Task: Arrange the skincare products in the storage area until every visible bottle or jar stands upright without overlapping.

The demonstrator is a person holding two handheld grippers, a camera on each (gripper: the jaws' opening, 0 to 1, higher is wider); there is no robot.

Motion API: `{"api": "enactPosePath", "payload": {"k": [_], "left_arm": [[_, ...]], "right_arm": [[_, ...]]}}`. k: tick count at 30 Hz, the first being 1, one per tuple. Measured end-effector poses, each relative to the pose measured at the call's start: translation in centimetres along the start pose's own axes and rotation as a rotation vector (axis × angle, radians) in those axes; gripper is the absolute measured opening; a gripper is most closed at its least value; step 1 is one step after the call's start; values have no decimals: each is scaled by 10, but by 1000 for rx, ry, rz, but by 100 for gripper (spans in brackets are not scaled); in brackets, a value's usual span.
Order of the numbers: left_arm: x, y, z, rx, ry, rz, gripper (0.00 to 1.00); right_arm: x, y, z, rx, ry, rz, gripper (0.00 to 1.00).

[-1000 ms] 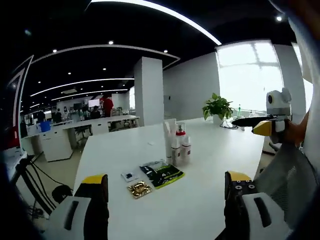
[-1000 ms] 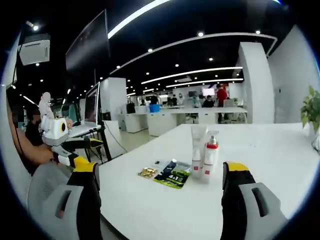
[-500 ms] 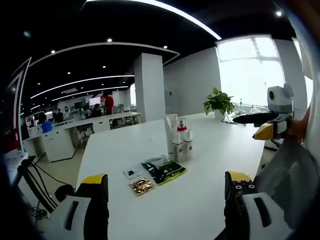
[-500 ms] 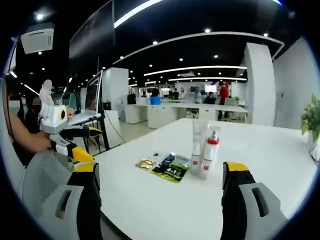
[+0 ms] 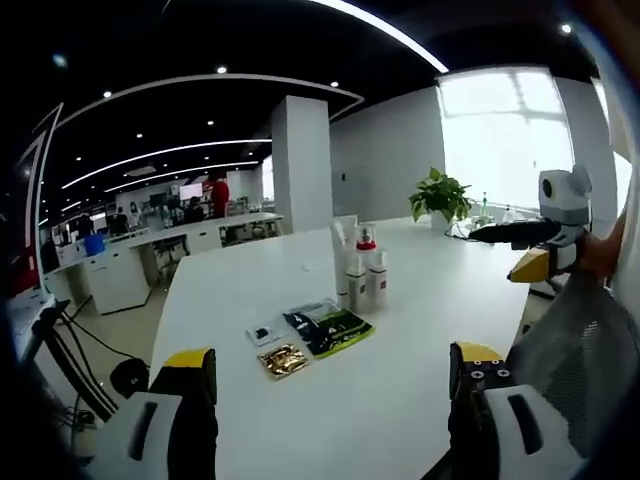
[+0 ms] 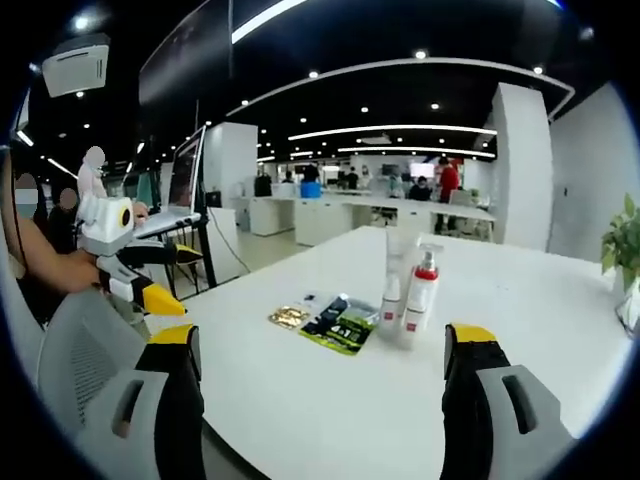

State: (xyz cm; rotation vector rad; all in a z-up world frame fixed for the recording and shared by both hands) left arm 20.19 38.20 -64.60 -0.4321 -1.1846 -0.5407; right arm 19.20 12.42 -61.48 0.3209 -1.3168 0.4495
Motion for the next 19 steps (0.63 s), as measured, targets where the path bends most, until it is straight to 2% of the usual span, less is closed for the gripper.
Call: {"api": "enactPosePath", "payload": {"k": [11,19], "left_arm": [[-4,-1,0,-3,35,-3,100],[-3,1,0,16,42,0,100]], "right_arm": [[-2,8,-1,54,21,10,99],[-3,2,-2,13,29,14,98]]}}
Point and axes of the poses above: the point that each gripper's makers call its tool centre point, and the gripper's own axes: z roughly backward along the fingers, y roughly to its left, x roughly out of its top, the point moved 6 cm from there along z, roughly backward along the fingers, and after that the axes turned 4 degrees about -x, right-handed, at the moved point
